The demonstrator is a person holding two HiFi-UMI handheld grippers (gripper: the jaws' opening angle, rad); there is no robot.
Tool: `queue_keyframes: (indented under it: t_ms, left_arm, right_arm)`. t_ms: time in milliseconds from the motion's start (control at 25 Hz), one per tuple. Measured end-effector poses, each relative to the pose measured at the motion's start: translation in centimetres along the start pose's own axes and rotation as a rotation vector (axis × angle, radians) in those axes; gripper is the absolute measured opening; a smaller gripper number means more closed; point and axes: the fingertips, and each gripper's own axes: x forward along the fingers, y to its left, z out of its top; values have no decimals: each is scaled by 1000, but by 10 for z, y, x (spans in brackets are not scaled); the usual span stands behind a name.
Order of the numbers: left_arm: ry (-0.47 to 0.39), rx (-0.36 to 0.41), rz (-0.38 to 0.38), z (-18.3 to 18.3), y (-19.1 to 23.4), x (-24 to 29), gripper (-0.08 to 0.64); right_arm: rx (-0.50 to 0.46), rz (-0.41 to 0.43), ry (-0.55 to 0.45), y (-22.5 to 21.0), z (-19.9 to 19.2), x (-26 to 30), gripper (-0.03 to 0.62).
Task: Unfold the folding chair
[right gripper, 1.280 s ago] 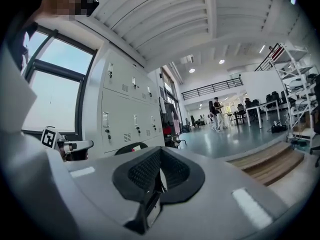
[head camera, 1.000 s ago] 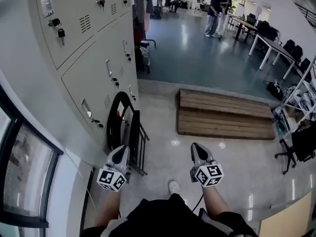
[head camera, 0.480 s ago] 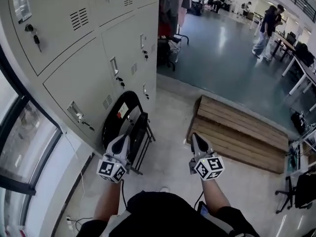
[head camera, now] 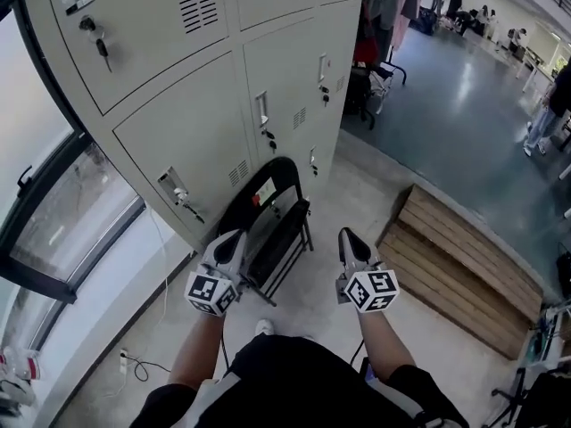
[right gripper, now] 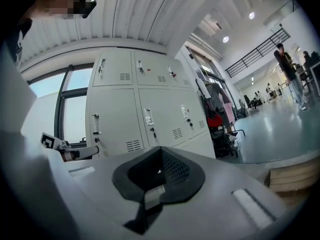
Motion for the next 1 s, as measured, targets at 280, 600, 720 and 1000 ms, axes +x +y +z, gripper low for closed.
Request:
queue_keyframes:
  t_ms: [280, 600, 720, 1000]
  left_arm:
    - [103, 6, 133, -28, 43, -28, 2]
    - [207, 17, 236, -66, 72, -42, 91]
    - [263, 13, 283, -81, 82, -45, 153]
    - [405, 96, 272, -117, 100, -27, 206]
  right_arm:
    - [83, 20, 102, 17, -46, 43, 5]
    - [123, 48, 198, 39, -101, 84, 5]
    - [133, 53, 229, 47, -117, 95, 5]
    - [188, 22, 307, 49, -164, 116, 32]
